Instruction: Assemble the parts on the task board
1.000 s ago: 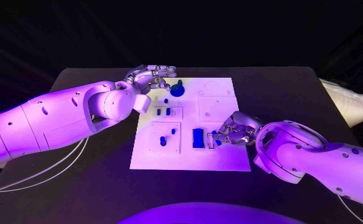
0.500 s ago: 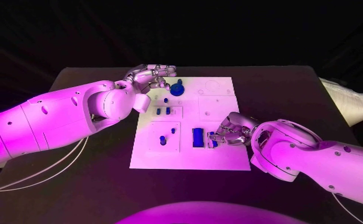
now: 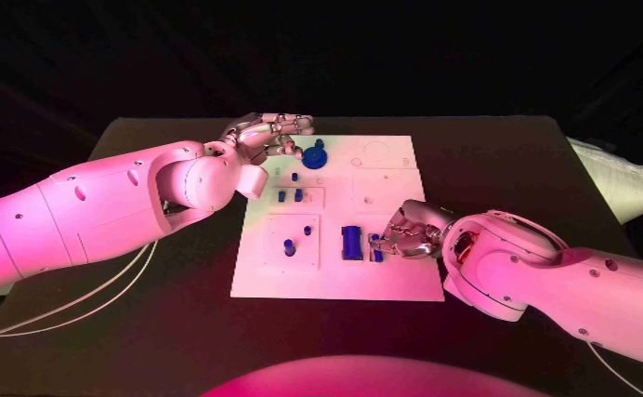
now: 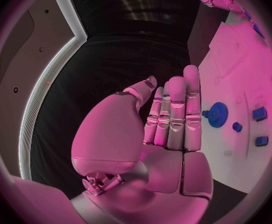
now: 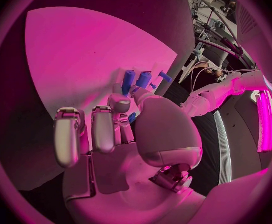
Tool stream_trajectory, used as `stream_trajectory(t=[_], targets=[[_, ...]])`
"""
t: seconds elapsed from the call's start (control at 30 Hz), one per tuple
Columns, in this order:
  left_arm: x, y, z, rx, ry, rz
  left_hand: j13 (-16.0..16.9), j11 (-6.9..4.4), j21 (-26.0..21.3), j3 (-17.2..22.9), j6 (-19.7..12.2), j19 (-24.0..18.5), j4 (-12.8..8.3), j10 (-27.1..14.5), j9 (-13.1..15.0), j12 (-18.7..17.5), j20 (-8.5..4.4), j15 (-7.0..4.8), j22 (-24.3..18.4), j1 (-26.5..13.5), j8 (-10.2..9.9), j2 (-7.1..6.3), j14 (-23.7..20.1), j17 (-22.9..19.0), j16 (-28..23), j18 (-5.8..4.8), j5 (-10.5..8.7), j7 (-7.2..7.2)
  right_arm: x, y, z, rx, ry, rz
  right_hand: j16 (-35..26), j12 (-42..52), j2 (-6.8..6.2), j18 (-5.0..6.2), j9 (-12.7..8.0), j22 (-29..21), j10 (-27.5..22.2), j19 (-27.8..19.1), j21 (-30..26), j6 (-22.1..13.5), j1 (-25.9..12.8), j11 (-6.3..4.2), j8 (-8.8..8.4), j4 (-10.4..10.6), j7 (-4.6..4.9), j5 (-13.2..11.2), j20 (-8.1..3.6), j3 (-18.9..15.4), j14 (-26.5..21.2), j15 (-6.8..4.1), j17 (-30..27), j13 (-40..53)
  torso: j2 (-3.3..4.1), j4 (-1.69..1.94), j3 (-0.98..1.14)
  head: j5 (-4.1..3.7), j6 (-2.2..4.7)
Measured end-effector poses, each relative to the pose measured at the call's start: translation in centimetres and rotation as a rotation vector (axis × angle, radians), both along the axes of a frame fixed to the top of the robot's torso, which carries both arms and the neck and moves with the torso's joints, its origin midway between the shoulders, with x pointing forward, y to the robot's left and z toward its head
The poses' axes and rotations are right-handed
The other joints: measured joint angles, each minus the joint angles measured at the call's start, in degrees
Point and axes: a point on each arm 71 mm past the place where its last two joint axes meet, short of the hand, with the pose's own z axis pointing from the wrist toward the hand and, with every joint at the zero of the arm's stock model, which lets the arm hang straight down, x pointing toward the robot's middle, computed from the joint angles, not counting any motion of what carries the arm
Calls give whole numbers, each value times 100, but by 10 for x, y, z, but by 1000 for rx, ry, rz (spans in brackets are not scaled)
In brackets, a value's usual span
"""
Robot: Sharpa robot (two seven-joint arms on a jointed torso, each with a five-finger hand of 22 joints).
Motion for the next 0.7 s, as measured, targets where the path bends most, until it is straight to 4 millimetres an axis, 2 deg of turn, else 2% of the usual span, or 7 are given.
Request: stream_trajectory(t=[0.13, 0.27, 0.33, 0.4, 0.5, 0.7], targets=[[0, 0, 0, 0, 0, -1, 0, 0, 0, 0, 0, 0, 0, 0, 0, 0, 0, 0, 0, 0, 0, 0, 0, 0, 0, 0, 0, 0, 0, 1, 0, -8, 0, 8, 0, 0, -7, 0, 0, 0, 0, 0, 0, 0, -153, 0, 0, 80, 0, 42, 0, -141, 0, 0, 0, 23, 0, -2, 2, 1, -1], [0, 0, 0, 0, 0, -1, 0, 0, 0, 0, 0, 0, 0, 0, 0, 0, 0, 0, 0, 0, 0, 0, 0, 0, 0, 0, 0, 0, 0, 1, 0, -15, -3, 13, 0, 0, -94, 0, 7, 0, 0, 0, 0, 0, -379, 0, -1, 246, 0, 25, 0, -469, 0, 0, 0, 45, 0, -3, 2, 2, -1], [0, 0, 0, 0, 0, -2, 0, 0, 0, 0, 0, 0, 0, 0, 0, 0, 0, 0, 0, 0, 0, 0, 0, 0, 0, 0, 0, 0, 0, 1, 0, -17, -7, 15, 0, 0, -80, 0, 20, 0, 0, 0, 0, 17, -447, 0, -1, 372, -17, -240, 0, -755, 0, 0, -8, 72, 0, -3, 3, 2, -1], [0, 0, 0, 0, 0, -2, 0, 0, 0, 0, 0, 0, 0, 0, 0, 0, 0, 0, 0, 0, 0, 0, 0, 0, 0, 0, 0, 0, 0, 1, 0, -20, -10, 17, 0, 0, -76, 0, 21, -1, 0, 0, 0, 18, -452, 0, -2, 422, -18, -366, 0, -911, 0, 0, -15, 75, 0, -3, 3, 2, 1], [0, 0, 0, 0, 1, -2, 0, 0, 0, 0, 0, 0, 0, 0, 0, 0, 0, 0, 0, 0, 0, 0, 0, 0, 0, 0, 0, 0, -1, 0, 0, -23, -16, 19, 0, 0, -76, 0, 24, -1, 0, 0, 0, 18, -452, 0, -2, 449, -18, -390, 0, -967, 0, 0, -15, 81, 0, -3, 4, -3, 2], [0, 0, 0, 0, 1, -2, 0, 13, 0, -16, -12, 0, 2, -13, 0, 0, 0, 21, -6, 0, 0, 0, -21, -4, 0, 0, 0, 12, -4, -4, 2, -29, -26, 22, 0, -9, -60, 0, 33, -1, 0, -1, 0, 18, -399, 0, -2, 367, -18, -391, 0, -1097, 0, 0, -15, 98, 1, -3, 7, -9, 2]])
